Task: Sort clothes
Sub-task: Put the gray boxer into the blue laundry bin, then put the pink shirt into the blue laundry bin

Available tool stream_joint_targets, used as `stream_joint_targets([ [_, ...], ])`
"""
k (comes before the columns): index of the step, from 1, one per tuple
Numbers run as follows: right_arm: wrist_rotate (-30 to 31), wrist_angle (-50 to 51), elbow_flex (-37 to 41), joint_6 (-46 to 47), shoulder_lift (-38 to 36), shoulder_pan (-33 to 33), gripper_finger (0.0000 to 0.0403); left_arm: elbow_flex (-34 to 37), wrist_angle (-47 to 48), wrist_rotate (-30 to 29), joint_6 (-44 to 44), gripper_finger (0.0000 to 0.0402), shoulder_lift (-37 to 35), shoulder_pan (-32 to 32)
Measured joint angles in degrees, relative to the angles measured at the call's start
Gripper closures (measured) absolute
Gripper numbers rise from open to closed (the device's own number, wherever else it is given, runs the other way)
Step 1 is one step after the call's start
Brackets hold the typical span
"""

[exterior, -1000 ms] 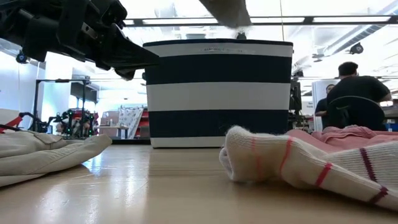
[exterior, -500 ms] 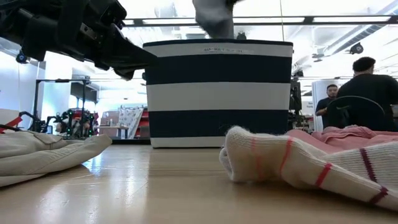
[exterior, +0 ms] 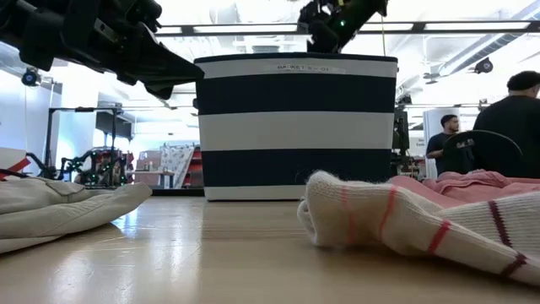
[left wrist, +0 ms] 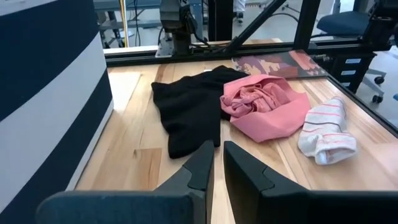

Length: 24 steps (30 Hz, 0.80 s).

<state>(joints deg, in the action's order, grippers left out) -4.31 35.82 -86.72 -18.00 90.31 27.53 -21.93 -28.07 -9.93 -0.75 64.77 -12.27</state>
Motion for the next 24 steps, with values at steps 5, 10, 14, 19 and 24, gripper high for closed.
stream_joint_targets([
  [5, 1.75, 5.61, -2.43, -0.67, 0.51, -0.49, 0.0261, 0.0, 0.35, 0.0, 0.17, 0.038, 0.35, 0.0],
  [10, 1.81, 11.28, -7.4, -1.79, -1.53, -2.17, 0.0191, 0.0, 2.44, -0.01, 0.17, 0.0377, 0.21, 0.0],
  [14, 1.81, 18.57, -12.42, -3.56, -3.37, -5.41, 0.0158, -0.04, 2.42, -0.02, 0.22, 0.0367, 0.0, 0.0],
  [19, 1.91, 26.96, -16.52, -0.75, -4.73, -12.61, 0.0155, -0.02, 3.02, -0.02, 0.22, 0.0347, 0.24, 0.0],
  [24, 1.64, 32.71, -14.98, 5.25, -5.28, -22.5, 0.0165, -0.02, 3.6, -0.02, 0.24, 0.0323, 0.42, 0.0],
])
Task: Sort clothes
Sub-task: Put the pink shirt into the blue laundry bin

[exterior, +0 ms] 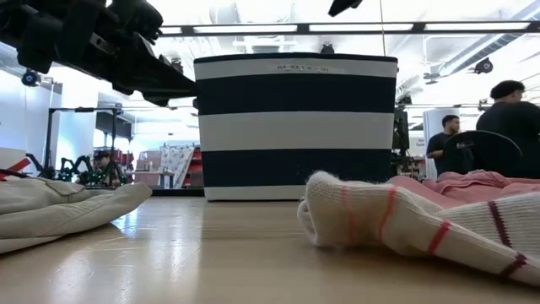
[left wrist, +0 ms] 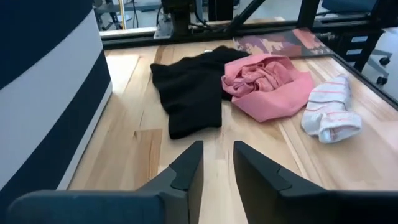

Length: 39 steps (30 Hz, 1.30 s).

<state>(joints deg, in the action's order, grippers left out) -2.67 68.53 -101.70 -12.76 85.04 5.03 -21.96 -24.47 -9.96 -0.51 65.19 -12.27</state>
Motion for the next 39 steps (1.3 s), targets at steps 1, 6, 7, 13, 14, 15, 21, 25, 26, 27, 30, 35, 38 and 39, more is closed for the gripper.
stream_joint_targets([
  [1, -0.36, 0.59, 0.99, 1.26, -0.15, -1.84, 0.0166, 0.0, -0.14, 0.0, 0.0, 0.0319, 0.11, 0.0],
  [6, -0.73, 1.04, 7.45, 9.43, -0.58, -9.4, 0.016, 0.0, 0.39, 0.0, -0.02, 0.0297, 0.2, 0.0],
  [7, -0.66, 0.9, 9.48, 11.27, -0.59, -10.63, 0.0157, 0.0, 0.61, 0.0, -0.02, 0.0293, 0.2, 0.0],
  [13, -3.82, -7.86, 23.71, 21.03, -0.59, -16.52, 0.014, 0.0, 1.53, 0.0, -0.13, 0.0271, 0.19, 0.0],
  [14, -3.94, -10.33, 26.06, 22.34, -0.59, -17.46, 0.0137, 0.0, 1.52, 0.0, -0.14, 0.0268, 0.2, 0.0],
  [15, -4.0, -12.73, 28.45, 23.28, -0.59, -18.3, 0.0134, 0.0, 1.51, 0.0, -0.15, 0.0265, 0.19, 0.0],
  [21, -4.0, -27.3, 40.22, 29.06, -0.59, -21.99, 0.0118, 0.0, 1.47, 0.0, -0.2, 0.025, 0.17, 0.0],
  [25, -3.31, -34.9, 46.6, 31.45, -0.59, -23.34, 0.0109, 0.0, 1.43, 0.0, -0.42, 0.0242, 0.17, 0.0],
  [26, -3.31, -36.51, 48.04, 32.03, -0.59, -23.53, 0.0107, 0.0, 1.45, 0.0, -0.48, 0.024, 0.17, 0.0],
  [27, -3.31, -37.41, 49.29, 32.35, -0.59, -23.58, 0.0106, 0.0, 1.45, 0.02, -0.56, 0.0238, 0.17, 0.0],
  [30, -3.25, -39.49, 52.25, 32.78, -0.59, -23.69, 0.0104, 0.0, 1.45, 0.0, -0.62, 0.0233, 0.17, 0.0],
  [35, 1.21, -41.04, 55.37, 35.74, -0.59, -23.66, 0.0119, 0.0, 1.43, 0.0, -0.63, 0.0227, 0.17, 0.0],
  [38, 1.38, -42.12, 56.13, 35.71, -0.59, -23.65, 0.0141, 0.0, 1.42, 0.01, -0.64, 0.0229, 0.17, 0.0],
  [39, 1.35, -42.57, 56.18, 35.69, -0.58, -23.66, 0.0151, 0.0, 1.42, 0.0, -0.65, 0.0231, 0.17, 0.0],
])
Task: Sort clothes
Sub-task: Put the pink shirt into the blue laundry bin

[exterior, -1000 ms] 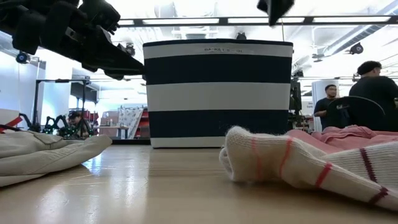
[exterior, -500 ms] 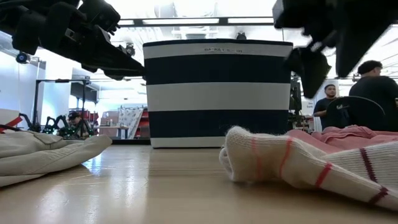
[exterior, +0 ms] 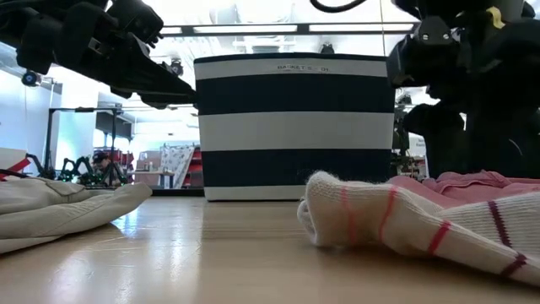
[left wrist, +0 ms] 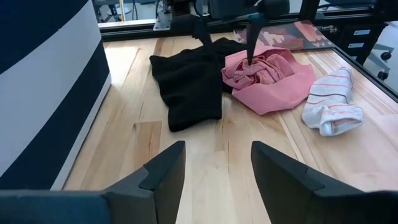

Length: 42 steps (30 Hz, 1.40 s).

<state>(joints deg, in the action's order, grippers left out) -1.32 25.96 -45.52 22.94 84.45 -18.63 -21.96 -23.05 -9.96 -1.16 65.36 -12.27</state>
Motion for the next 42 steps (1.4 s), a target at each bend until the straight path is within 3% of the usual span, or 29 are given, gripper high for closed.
stream_joint_targets([
  [6, -0.22, -1.25, 0.06, -1.11, 3.38, 0.0, 0.0232, 0.0, 0.12, 0.0, -0.01, 0.0244, 0.0, 0.0],
  [14, -4.81, 0.98, -3.2, -5.16, 6.91, 0.02, 0.0387, 0.0, 1.49, 0.02, -0.04, 0.0264, 0.07, -0.02],
  [20, -3.41, 9.78, -12.93, -9.65, 5.59, 0.02, 0.0392, 0.0, 1.5, 0.0, -0.05, 0.0282, 0.07, -0.02],
  [26, 4.07, 22.35, -28.37, -15.86, 4.91, 0.02, 0.0399, 0.0, 1.49, 0.01, -0.03, 0.0285, 0.07, -0.02],
  [31, 15.38, 29.33, -42.14, -21.08, 4.91, 0.04, 0.04, 0.0, 1.49, 0.02, -0.03, 0.0286, 0.07, -0.02],
  [37, 33.07, 28.73, -55.96, -29.6, 4.91, 0.74, 0.04, 0.0, 1.49, 0.02, -0.03, 0.0286, 0.07, -0.02],
  [40, 44.38, 25.06, -61.15, -37.46, 4.92, 2.04, 0.04, 0.0, 1.49, 0.01, -0.03, 0.0286, 0.07, -0.02],
  [42, 48.49, 20.98, -64.34, -43.92, 4.93, 3.71, 0.04, 0.0, 1.48, 0.01, -0.02, 0.0286, 0.07, -0.02],
])
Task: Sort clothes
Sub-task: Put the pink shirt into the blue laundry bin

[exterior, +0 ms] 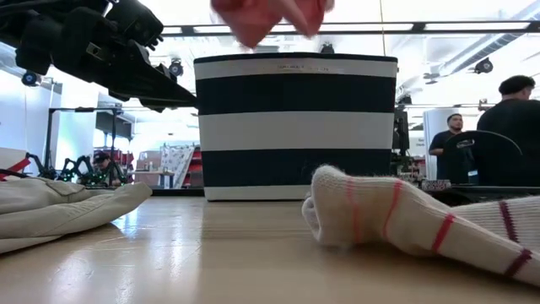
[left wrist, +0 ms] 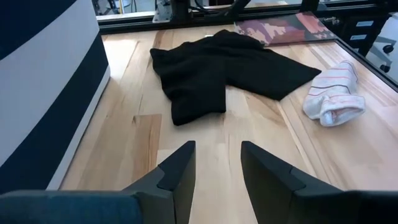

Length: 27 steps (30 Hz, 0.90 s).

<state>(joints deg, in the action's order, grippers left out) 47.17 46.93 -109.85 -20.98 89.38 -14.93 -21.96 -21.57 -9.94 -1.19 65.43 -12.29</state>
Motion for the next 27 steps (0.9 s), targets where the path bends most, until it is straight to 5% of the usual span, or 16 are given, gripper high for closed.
stream_joint_targets([
  [8, -6.83, -13.51, -6.42, -15.11, 0.02, 13.48, 0.04, 0.0, 0.0, 0.0, 0.0, 0.0286, 0.0, 0.0],
  [19, -27.1, -5.12, -2.94, -3.61, 2.06, 35.41, 0.04, 0.0, 0.03, 0.01, 0.0, 0.0285, 0.0, 0.02],
  [27, -35.16, -1.17, 4.09, 1.05, 5.48, 40.09, 0.0372, 0.0, 0.0, 0.01, -1.13, 0.0286, 0.0, 0.02],
])
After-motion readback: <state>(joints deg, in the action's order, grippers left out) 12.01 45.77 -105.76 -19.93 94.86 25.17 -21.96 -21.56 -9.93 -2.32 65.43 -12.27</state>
